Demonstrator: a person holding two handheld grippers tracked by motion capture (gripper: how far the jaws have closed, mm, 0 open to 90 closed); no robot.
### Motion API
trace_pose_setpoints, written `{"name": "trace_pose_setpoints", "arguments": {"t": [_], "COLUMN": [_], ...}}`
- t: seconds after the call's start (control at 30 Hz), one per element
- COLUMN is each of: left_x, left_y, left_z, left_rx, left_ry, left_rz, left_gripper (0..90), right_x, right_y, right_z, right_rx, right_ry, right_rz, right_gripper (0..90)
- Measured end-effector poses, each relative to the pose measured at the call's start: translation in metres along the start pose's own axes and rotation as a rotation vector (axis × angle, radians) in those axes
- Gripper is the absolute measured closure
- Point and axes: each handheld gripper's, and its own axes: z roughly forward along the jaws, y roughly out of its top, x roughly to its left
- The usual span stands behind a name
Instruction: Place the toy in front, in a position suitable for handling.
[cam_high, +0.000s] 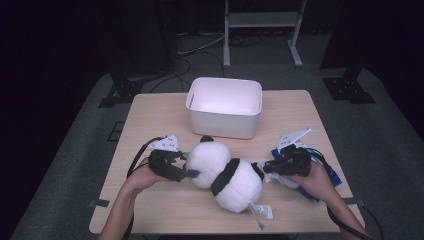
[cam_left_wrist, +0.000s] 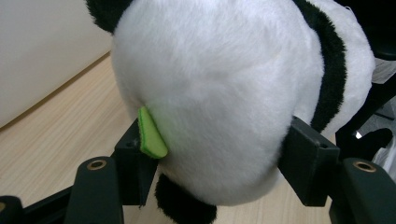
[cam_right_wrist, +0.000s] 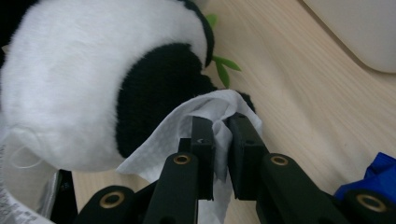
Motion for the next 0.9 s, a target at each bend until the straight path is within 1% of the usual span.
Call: {"name": "trace_pose_setpoints", "arguments": {"t": [0.07,0.13,0.2,0.23,0.47,0.5,0.53,0.63,0.67,0.73,0.77,0.9], "left_x": [0.0,-0.001,-0.001,-0.002,-0.008,-0.008,-0.008,-0.009,-0.01,-0.01,-0.01,-0.011], "left_y": [0.001,0.002,0.003,0.004,0.012,0.012,0.013,0.016,0.017,0.019,0.02,0.029], "left_z": [0.0,-0.001,-0.002,-0.002,-0.001,-0.001,-0.001,-0.001,-0.001,-0.002,-0.002,-0.004], "left_rx": [-0.004,0.001,0.004,0.003,0.015,0.015,0.02,0.023,0.019,0.019,0.011,0.016], "left_ry": [0.003,0.005,0.007,0.008,0.013,0.013,0.013,0.017,0.019,0.023,0.023,0.037], "left_rz": [0.0,0.008,0.013,0.016,0.053,0.053,0.058,0.064,0.062,0.065,0.06,0.074], "left_gripper": [34.5,34.5,34.5,34.5,34.5,34.5,34.5,34.5,34.6,34.6,34.7,35.0], "right_x": [-0.004,-0.004,-0.002,-0.001,0.007,0.007,0.01,0.014,0.015,0.016,0.017,0.024], "right_y": [0.0,0.003,0.009,0.013,0.038,0.038,0.044,0.052,0.054,0.059,0.062,0.076], "right_z": [0.001,0.0,0.0,0.001,0.008,0.008,0.011,0.014,0.014,0.014,0.014,0.011], "right_rx": [-0.003,-0.007,-0.008,-0.006,-0.009,-0.009,-0.008,-0.004,-0.01,-0.014,-0.018,-0.035], "right_ry": [0.004,0.002,-0.001,-0.007,-0.002,-0.002,-0.001,-0.004,0.0,-0.001,-0.003,0.008], "right_rz": [0.015,0.012,-0.001,-0.019,-0.058,-0.058,-0.073,-0.09,-0.089,-0.101,-0.108,-0.135], "right_gripper": [80.8,80.8,80.8,80.7,80.7,80.7,80.7,80.7,80.7,80.7,80.8,80.7]}}
